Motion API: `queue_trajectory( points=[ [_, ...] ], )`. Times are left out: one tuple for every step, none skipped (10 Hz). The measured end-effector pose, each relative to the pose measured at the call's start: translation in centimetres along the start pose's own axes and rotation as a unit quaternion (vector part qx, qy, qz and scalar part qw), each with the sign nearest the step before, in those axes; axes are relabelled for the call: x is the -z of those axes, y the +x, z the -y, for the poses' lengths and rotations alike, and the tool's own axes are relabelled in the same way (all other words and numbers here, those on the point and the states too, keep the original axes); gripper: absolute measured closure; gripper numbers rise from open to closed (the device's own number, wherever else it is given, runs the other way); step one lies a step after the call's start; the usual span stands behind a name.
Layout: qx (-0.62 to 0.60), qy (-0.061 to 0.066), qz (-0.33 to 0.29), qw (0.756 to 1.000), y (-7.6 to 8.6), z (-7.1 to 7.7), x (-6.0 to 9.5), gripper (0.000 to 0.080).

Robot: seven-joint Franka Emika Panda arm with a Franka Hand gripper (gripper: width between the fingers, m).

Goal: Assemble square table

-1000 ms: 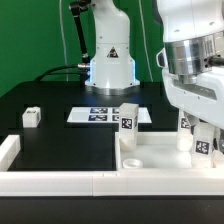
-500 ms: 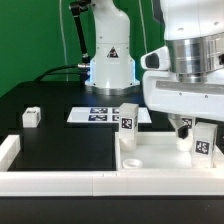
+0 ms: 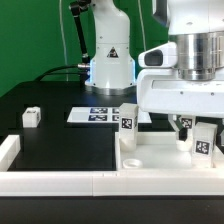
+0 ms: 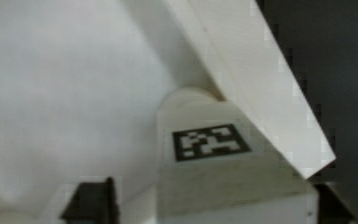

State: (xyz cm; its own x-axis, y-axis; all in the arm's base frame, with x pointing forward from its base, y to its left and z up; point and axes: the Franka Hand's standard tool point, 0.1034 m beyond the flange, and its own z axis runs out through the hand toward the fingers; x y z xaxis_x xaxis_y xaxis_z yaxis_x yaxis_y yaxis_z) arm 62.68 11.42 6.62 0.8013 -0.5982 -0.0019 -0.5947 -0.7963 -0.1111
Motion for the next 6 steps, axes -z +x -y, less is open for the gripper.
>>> queue_trajectory(
  points=[
    [-0.035, 0.000, 0.000, 0.999, -0.02, 0.03, 0.00, 0.0462],
    [-0.051, 0.000, 0.000, 0.999, -0.03, 0.04, 0.00, 0.0512],
    [-0.085, 0.001, 0.000, 0.996, -0.06, 0.07, 0.00, 0.0512],
    [-0.113, 0.001, 0.001, 0.994, -0.09, 0.11, -0.01, 0.0511],
    [-0.151, 0.003, 0.003, 0.989, -0.13, 0.14, -0.01, 0.0511],
    [-0.202, 0.007, 0.003, 0.979, -0.08, 0.15, -0.01, 0.0511]
  ],
)
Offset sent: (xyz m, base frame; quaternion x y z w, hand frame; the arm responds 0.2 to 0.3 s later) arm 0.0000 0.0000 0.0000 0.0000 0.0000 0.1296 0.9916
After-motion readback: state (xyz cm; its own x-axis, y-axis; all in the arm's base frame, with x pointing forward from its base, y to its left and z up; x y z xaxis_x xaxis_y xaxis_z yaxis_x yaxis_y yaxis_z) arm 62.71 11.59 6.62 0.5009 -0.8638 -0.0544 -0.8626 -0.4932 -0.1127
